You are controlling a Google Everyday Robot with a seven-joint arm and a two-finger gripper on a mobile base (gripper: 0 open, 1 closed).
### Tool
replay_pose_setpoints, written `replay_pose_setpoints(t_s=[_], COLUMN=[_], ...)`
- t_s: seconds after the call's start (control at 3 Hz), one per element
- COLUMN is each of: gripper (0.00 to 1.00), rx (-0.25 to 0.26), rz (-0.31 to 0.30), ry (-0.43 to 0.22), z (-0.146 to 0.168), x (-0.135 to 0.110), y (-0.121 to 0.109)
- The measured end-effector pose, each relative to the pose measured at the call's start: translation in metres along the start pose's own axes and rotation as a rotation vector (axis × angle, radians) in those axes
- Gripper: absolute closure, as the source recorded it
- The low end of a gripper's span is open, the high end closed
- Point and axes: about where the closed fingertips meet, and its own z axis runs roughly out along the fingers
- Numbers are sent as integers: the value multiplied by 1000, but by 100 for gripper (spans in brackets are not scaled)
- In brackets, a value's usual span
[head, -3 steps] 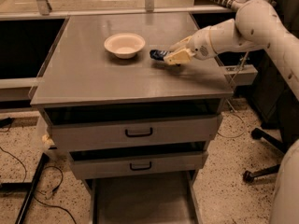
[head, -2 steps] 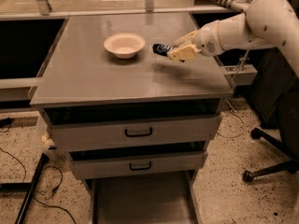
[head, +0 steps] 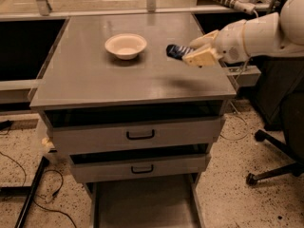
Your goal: Place rxbar blueberry into bottom drawer
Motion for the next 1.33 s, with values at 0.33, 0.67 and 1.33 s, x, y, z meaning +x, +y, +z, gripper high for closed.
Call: replay_pose_setpoints(t_s=[0.33,0.67,1.33], gripper=[100,100,100], rx=[-9,-19,-40], rz=[1,46,152], ry=[42,74,114], z=[-19,-29,-35], x=[23,56,122], y=[50,95,181])
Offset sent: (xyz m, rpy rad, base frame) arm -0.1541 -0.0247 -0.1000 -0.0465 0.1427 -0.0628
